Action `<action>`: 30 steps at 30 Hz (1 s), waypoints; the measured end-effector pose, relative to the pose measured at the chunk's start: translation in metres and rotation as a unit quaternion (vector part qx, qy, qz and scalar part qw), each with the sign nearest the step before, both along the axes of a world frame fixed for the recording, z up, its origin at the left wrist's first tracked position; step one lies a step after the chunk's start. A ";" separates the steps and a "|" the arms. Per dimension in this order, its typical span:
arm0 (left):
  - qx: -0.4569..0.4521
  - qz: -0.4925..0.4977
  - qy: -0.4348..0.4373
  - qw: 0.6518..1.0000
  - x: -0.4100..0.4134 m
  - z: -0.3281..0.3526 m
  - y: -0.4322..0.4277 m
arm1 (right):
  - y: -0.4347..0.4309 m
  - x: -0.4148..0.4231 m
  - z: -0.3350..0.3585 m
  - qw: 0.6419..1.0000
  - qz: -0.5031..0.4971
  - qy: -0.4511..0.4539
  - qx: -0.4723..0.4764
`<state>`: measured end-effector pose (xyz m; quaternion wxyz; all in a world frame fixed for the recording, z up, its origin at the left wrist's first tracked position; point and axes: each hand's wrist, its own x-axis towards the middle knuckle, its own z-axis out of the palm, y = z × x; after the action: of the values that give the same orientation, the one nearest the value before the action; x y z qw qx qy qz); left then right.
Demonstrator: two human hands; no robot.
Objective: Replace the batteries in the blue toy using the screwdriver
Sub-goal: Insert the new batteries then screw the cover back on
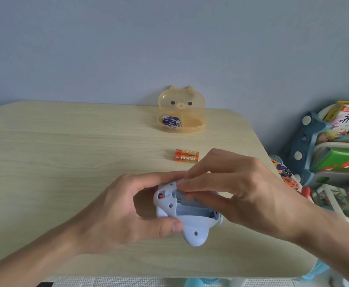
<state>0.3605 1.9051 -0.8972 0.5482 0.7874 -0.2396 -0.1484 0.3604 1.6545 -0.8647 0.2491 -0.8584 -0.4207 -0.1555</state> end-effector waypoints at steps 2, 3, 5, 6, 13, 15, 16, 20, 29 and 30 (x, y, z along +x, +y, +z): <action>-0.002 -0.002 0.003 1.000 0.000 0.001 -0.001 | 0.000 0.002 -0.003 1.000 -0.006 -0.014 -0.002; -0.005 -0.003 0.005 1.000 -0.001 0.002 -0.001 | 0.001 0.003 -0.005 1.000 -0.011 -0.019 -0.001; -0.008 0.000 0.009 1.000 0.000 0.001 -0.001 | 0.002 0.003 -0.009 1.000 -0.021 -0.017 -0.001; -0.010 0.005 0.013 1.000 0.000 0.000 0.000 | 0.002 0.003 -0.011 1.000 -0.025 -0.012 -0.005; -0.006 0.018 0.021 1.000 0.001 -0.001 0.002 | -0.005 0.002 -0.005 0.998 -0.052 0.019 -0.039; -0.002 0.022 0.015 1.000 0.001 0.000 0.002 | -0.007 0.002 -0.002 0.996 -0.067 0.047 -0.041; -0.001 0.021 0.012 1.000 0.001 0.000 0.001 | -0.008 0.002 0.001 0.994 -0.073 0.067 -0.035; 0.000 0.036 0.011 0.999 0.002 -0.002 0.003 | -0.012 0.021 0.016 0.985 -0.109 0.128 0.052; -0.002 0.025 0.030 0.999 0.002 -0.002 0.005 | 0.014 0.097 0.001 0.971 -0.185 0.148 -0.034; -0.001 0.023 0.031 0.999 0.002 -0.002 0.005 | 0.016 0.100 0.001 0.971 -0.180 0.150 -0.043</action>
<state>0.3622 1.9101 -0.8994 0.5594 0.7872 -0.2047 -0.1597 0.4603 1.6709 -0.8640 0.2397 -0.9435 -0.2233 -0.0489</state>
